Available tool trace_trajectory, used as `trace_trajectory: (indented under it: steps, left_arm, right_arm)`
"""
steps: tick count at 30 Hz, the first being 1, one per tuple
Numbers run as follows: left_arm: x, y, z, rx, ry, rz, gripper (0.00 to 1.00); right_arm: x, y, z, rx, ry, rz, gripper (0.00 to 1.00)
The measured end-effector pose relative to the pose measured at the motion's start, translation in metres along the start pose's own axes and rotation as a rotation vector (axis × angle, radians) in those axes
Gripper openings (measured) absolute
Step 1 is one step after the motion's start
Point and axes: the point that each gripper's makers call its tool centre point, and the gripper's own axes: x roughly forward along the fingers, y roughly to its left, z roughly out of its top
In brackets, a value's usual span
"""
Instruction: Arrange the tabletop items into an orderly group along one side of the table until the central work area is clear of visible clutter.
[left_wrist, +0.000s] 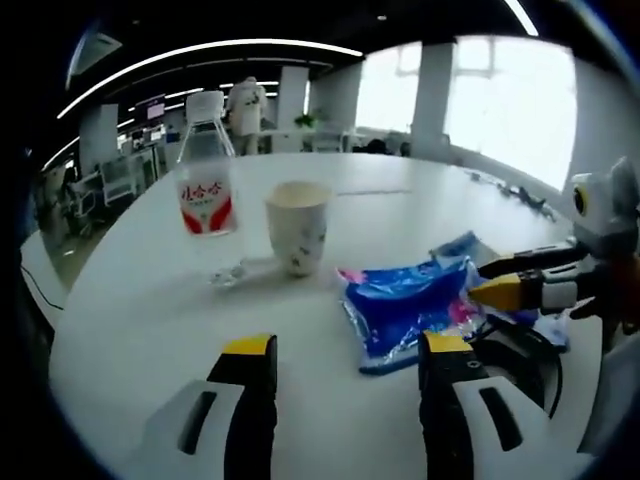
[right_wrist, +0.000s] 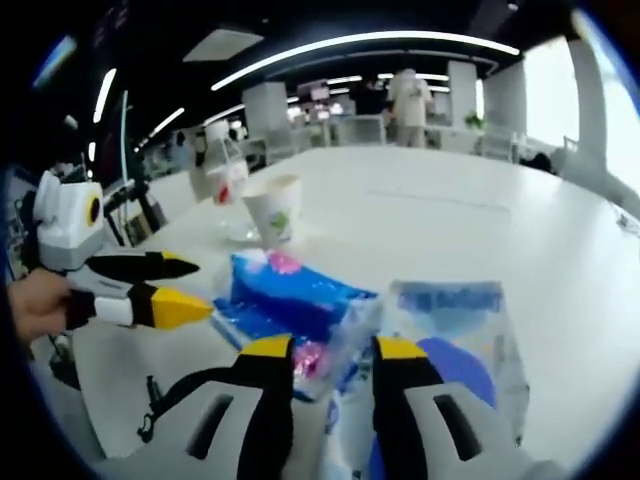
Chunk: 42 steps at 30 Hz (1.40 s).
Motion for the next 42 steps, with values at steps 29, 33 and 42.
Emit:
trace_trajectory:
  steps: [29, 33, 42]
  left_arm:
    - [0.011, -0.014, -0.016, -0.096, 0.045, -0.050, 0.03]
    - [0.010, -0.016, -0.016, -0.095, 0.049, -0.055, 0.02]
    - [0.004, -0.019, -0.012, -0.121, 0.054, -0.070, 0.01]
  right_arm:
    - [0.005, 0.005, -0.016, 0.072, 0.040, 0.004, 0.00]
    - [0.004, 0.006, -0.015, 0.072, 0.039, 0.009, 0.00]
    - [-0.003, 0.006, -0.008, 0.083, 0.020, 0.016, 0.00]
